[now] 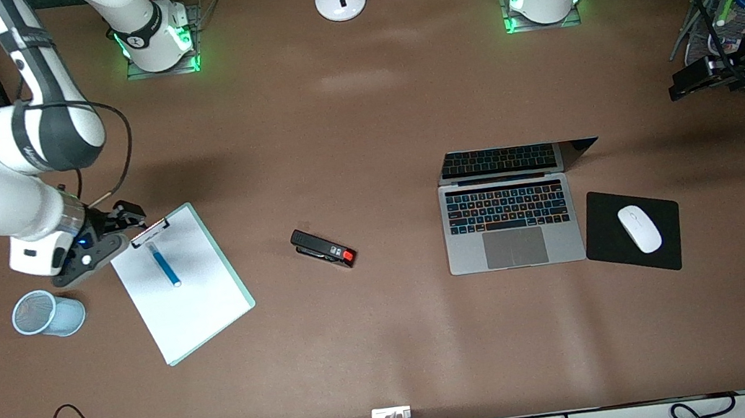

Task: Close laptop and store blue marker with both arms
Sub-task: 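Reach the right gripper down and grasp the blue marker on the clipboard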

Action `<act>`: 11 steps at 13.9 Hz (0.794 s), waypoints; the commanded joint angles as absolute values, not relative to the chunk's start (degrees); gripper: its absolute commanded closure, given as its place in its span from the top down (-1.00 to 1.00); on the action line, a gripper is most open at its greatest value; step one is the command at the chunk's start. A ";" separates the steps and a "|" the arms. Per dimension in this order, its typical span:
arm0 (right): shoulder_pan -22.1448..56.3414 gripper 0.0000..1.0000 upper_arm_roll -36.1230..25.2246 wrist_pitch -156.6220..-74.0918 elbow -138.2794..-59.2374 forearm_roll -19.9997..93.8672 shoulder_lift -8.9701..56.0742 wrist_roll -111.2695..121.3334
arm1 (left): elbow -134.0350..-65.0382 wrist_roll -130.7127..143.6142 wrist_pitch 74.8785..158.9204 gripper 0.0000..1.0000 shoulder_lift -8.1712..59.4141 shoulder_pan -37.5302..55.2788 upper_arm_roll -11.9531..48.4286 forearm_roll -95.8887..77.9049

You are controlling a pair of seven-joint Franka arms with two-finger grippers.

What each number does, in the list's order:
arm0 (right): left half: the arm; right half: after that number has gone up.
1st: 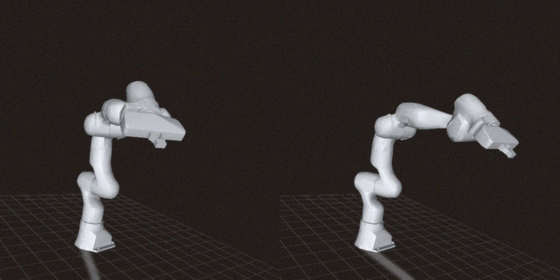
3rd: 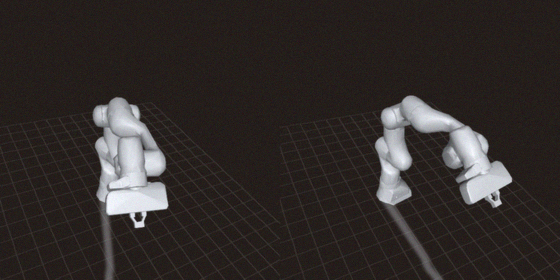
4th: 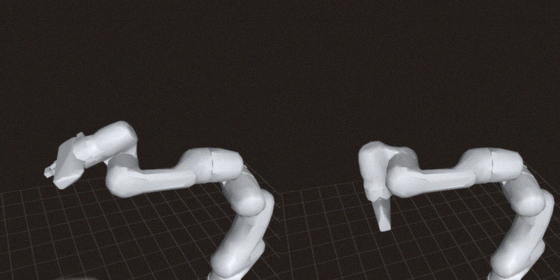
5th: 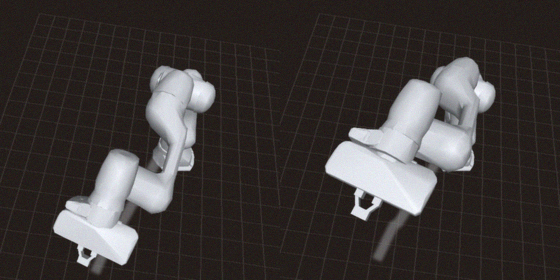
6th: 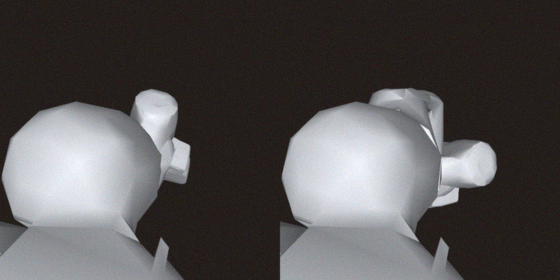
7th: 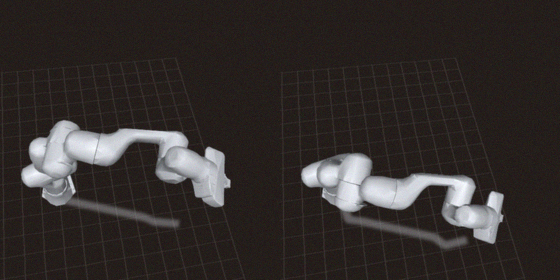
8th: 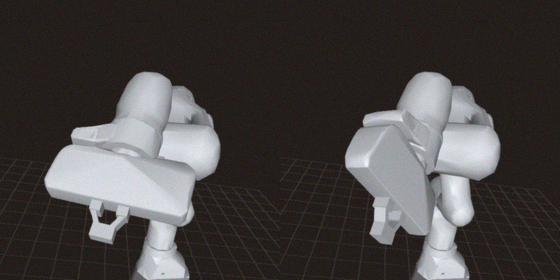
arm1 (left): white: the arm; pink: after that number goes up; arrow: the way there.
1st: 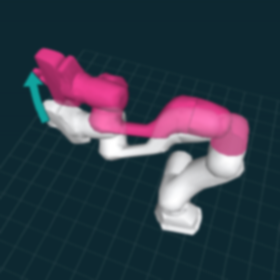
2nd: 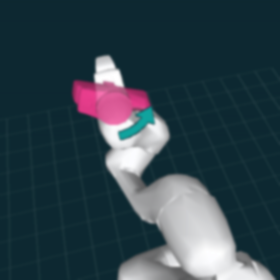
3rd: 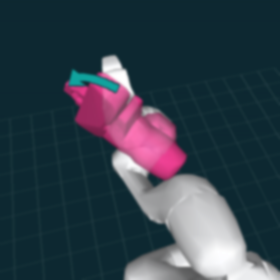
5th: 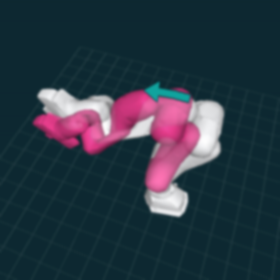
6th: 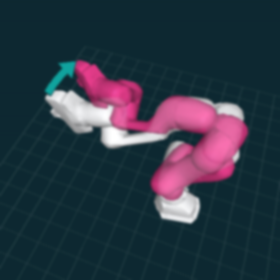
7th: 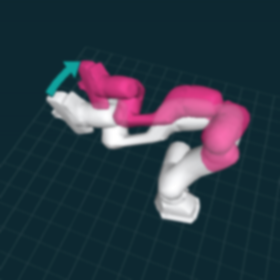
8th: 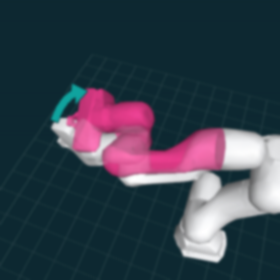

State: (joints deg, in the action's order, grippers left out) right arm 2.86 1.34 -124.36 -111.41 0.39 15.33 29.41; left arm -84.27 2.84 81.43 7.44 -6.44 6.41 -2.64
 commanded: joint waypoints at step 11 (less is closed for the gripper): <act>3.78 -0.04 1.32 -139.22 -109.17 0.09 28.73 34.98 | -81.99 3.42 77.37 -1.00 8.87 -2.47 11.15 -1.93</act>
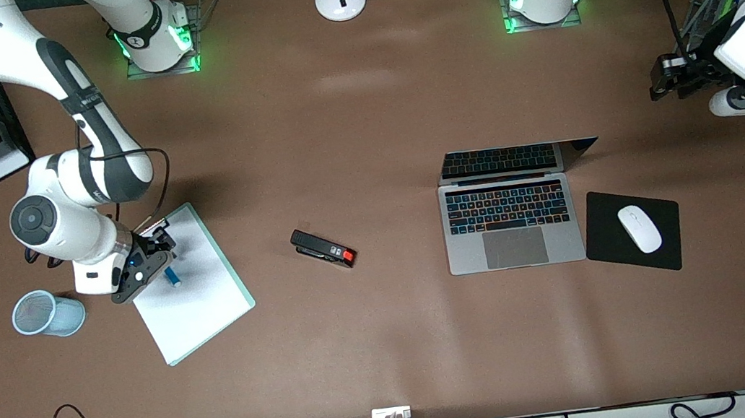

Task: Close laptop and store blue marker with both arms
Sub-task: 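Reach the right gripper down and grasp the blue marker on the clipboard, then carry the marker toward the pen cup while the left gripper reaches the laptop lid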

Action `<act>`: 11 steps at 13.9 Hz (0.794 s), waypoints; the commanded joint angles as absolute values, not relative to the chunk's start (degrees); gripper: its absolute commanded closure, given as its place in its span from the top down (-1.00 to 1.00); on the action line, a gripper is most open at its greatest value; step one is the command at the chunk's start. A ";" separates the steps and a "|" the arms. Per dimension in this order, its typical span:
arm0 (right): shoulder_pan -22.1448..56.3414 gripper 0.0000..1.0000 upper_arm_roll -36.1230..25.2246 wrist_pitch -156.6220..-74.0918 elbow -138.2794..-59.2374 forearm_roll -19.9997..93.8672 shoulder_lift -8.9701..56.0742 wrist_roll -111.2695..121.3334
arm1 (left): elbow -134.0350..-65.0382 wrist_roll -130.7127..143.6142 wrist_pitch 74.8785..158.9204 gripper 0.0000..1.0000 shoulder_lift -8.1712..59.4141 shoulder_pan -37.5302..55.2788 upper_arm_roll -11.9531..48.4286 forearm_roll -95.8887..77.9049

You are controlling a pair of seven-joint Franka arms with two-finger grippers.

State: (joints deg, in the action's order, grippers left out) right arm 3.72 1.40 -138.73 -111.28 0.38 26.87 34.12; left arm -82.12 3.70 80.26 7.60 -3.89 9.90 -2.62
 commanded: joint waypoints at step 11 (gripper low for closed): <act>3.52 -0.16 1.23 -142.55 -108.37 0.35 33.22 34.80 | -103.41 20.55 90.93 -1.00 8.44 4.13 17.74 -5.45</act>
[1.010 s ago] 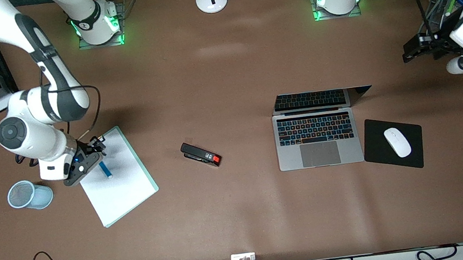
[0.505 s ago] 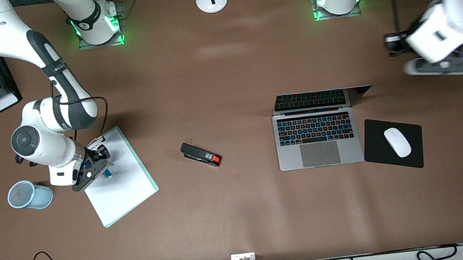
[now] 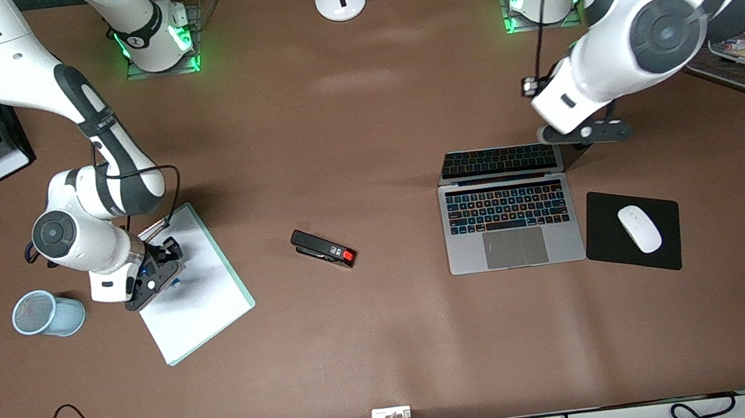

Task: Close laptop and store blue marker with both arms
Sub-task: 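Carry the marker toward the pen cup while the left gripper reaches the laptop lid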

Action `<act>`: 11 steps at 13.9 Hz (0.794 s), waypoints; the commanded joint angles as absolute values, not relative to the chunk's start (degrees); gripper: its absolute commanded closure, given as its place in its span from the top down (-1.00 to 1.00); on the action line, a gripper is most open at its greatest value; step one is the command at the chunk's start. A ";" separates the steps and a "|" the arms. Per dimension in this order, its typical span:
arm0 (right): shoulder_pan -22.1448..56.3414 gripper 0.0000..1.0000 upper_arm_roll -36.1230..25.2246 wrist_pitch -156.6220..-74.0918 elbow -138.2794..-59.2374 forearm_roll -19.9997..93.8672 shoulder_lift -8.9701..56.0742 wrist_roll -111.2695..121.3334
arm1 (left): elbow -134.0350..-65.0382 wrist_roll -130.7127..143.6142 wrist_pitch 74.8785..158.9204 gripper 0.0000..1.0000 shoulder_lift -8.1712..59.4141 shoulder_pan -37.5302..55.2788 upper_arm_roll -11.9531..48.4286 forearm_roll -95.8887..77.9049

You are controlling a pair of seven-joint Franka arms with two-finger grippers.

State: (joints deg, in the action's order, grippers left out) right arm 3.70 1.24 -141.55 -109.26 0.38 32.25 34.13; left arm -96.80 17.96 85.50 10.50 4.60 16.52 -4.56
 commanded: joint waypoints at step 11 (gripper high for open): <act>3.16 -0.85 1.05 -143.96 -106.35 0.79 35.77 33.75 | -114.53 20.92 116.09 -1.00 10.90 3.43 18.99 -3.53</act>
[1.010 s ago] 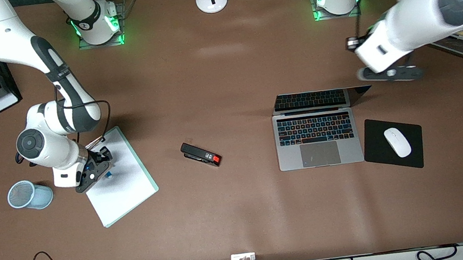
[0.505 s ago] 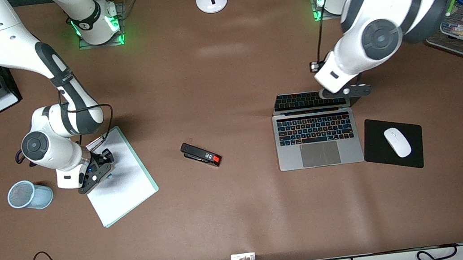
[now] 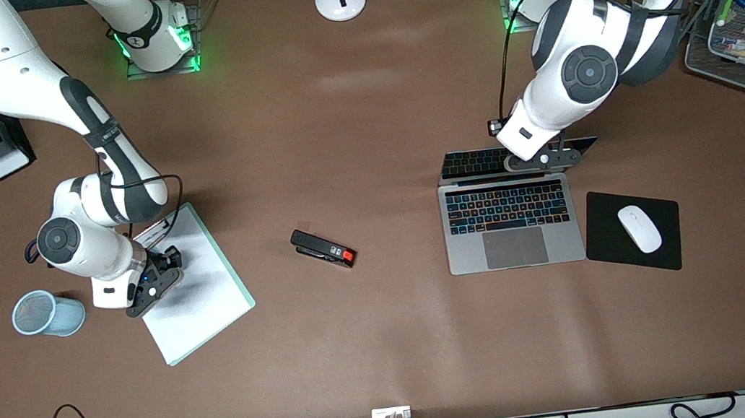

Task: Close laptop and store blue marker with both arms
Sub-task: 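Carry the marker toward the pen cup while the left gripper reaches the laptop lid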

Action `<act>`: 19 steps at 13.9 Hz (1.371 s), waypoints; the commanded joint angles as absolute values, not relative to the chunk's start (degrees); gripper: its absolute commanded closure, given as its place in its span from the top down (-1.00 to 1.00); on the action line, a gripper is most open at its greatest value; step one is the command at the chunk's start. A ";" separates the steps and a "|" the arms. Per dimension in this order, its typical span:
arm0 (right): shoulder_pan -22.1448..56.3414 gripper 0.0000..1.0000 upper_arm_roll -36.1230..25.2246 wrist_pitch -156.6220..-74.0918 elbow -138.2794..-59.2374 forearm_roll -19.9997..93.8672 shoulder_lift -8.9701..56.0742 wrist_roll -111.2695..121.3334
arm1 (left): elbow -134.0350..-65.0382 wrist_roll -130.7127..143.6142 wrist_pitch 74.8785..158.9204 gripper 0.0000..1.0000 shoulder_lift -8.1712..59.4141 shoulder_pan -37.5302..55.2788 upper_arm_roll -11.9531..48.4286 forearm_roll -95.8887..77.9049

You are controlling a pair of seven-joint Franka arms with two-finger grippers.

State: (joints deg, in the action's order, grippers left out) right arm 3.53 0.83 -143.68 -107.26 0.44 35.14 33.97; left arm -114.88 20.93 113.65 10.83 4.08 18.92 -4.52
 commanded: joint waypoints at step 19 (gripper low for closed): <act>-6.31 -1.00 0.88 -130.96 -103.98 14.54 14.50 73.42 | -94.32 20.83 134.99 -1.00 39.27 2.81 17.32 6.59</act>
State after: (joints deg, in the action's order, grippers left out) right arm -3.92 0.38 -132.18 -103.31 7.87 16.54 64.29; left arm -98.80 20.82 133.36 34.59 2.02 17.97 4.88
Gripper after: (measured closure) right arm 0.828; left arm 0.991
